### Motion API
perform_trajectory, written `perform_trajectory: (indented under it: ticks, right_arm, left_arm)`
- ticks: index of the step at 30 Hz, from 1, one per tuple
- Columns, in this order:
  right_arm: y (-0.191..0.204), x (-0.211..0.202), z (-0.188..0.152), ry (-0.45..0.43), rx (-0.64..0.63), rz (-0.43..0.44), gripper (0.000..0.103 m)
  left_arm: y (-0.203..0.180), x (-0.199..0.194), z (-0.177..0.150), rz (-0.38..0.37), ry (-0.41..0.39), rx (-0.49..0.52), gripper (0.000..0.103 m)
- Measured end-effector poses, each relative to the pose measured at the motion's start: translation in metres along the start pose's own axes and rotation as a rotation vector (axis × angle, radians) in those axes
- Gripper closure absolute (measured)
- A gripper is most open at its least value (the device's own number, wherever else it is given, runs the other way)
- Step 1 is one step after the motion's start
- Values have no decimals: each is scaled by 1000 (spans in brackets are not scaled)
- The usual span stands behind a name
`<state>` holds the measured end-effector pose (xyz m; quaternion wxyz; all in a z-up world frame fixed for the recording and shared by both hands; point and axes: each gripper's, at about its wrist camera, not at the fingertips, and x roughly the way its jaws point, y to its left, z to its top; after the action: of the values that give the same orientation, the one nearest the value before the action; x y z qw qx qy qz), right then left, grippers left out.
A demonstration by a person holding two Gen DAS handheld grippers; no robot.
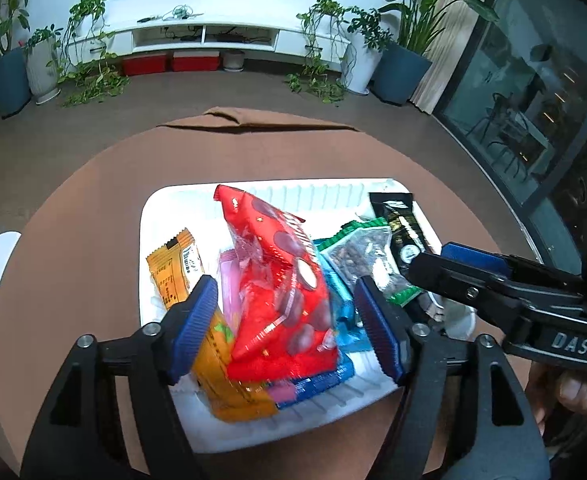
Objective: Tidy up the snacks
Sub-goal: 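Lift both grippers away from the tray toward the last small wrappers, then grasp the dark red wrapped snack with the right gripper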
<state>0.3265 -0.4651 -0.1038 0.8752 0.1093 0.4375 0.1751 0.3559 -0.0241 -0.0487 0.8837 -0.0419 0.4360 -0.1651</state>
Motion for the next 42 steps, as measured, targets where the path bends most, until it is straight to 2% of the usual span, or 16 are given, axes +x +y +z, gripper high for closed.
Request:
perform_trajectory:
  ticks: [4,6,9,14,18,22,25,26,28,29,34,42]
  right_arm:
    - [-4,-29,-13,-51,13,35,16]
    - [-9,-46,-23,-78,24,61,8]
    - [-15,-65,-38,-91,24,87,6]
    - [-17,-95,-87,-90,-1,129,6]
    - [-8,-111,-131,-58,-70,169,6]
    - [16,-123,-177,-12,-226,219,6]
    - [48,-127,-212,21,-477,197,6]
    - [58,-127,-224,38,-566,197,8]
    - [66,-125,-238,77,-641,216,15]
    - [69,-123,-241,92,-665,218,18]
    - [85,-115,-253,118,-801,237,25]
    - [102,-89,-264,238,-962,245,33]
  left_arm:
    - [-10,-24,-10,-18,-30,21,5]
    - [-15,-40,-23,-40,-39,45,0]
    - [-24,-59,-48,-45,-29,84,0]
    - [-37,-85,-101,-44,-10,128,0]
    - [-39,-100,-150,-26,9,114,0]
    - [-28,-112,-204,-27,44,65,0]
    - [-20,-123,-235,-24,74,14,0]
    - [-19,-125,-241,-20,79,0,0]
    - [-15,-132,-252,-23,82,-46,0]
    - [-15,-133,-255,-28,84,-56,0]
    - [-21,-139,-264,-36,91,-44,0]
    - [-17,-141,-260,-35,87,-63,0]
